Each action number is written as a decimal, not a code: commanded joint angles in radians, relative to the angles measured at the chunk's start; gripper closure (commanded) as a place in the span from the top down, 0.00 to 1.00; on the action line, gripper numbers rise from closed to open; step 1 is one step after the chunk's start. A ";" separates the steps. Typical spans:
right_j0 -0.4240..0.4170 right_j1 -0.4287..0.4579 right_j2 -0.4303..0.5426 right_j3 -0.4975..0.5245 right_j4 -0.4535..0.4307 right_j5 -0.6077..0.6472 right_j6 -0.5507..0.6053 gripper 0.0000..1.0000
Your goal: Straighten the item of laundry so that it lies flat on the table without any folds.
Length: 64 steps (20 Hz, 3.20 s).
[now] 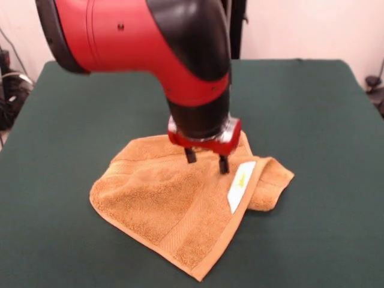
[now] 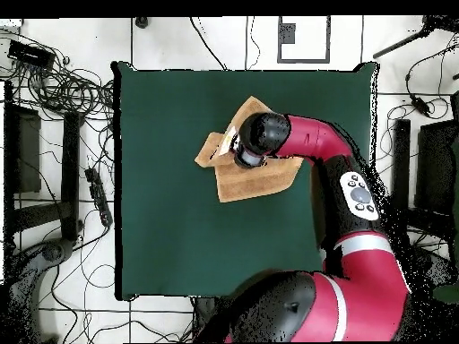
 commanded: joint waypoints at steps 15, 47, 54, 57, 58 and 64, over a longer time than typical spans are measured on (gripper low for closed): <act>-0.036 0.156 0.053 -0.158 0.187 0.642 -0.007 1.00; -0.045 -0.011 -0.015 -0.065 -0.015 -0.093 0.025 1.00; -0.054 0.022 0.009 -0.085 -0.014 -0.159 0.015 1.00; -0.052 0.061 0.011 -0.115 -0.029 -0.185 0.004 1.00; -0.051 0.060 0.008 -0.109 -0.032 -0.190 0.005 1.00; -0.053 0.056 0.020 -0.053 0.012 -0.219 0.054 1.00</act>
